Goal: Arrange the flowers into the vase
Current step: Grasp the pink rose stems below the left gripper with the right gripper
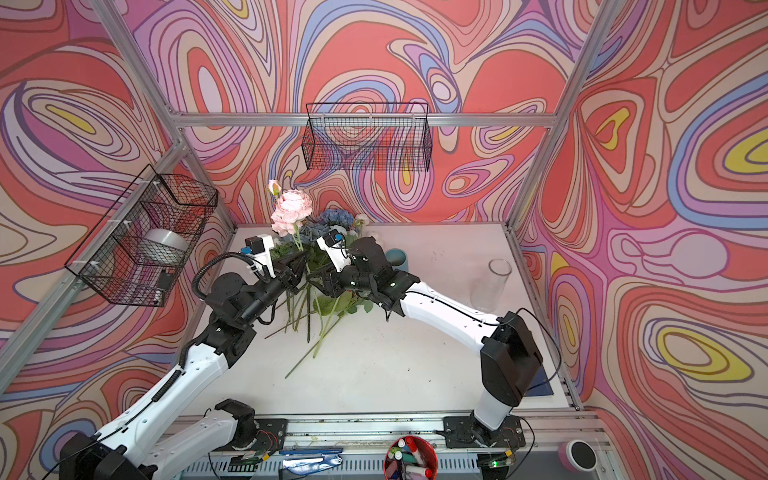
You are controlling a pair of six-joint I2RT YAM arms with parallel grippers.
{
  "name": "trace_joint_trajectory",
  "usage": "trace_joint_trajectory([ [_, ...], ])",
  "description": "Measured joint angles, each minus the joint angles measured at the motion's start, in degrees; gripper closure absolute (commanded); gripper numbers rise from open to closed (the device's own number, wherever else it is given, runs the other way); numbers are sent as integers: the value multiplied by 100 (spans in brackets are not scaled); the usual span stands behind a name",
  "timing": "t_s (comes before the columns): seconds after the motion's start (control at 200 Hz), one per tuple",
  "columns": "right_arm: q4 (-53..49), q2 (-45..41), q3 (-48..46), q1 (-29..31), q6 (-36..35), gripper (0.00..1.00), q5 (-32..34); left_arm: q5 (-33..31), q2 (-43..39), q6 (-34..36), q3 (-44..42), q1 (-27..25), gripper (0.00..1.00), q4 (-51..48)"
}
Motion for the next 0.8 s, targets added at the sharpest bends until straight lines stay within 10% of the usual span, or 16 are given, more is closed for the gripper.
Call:
trace_joint_trajectory([
  [0.285,85,81,2,26,42,100,-177,28,92,-195,-44,-24,99,146],
  [0.471,63,103,2,26,22,100,-85,96,107,-319,-63,-61,1,238],
  [0.796,-313,114,13,-81,-72,100,1132,83,-221,-824,-636,-94,0,299],
])
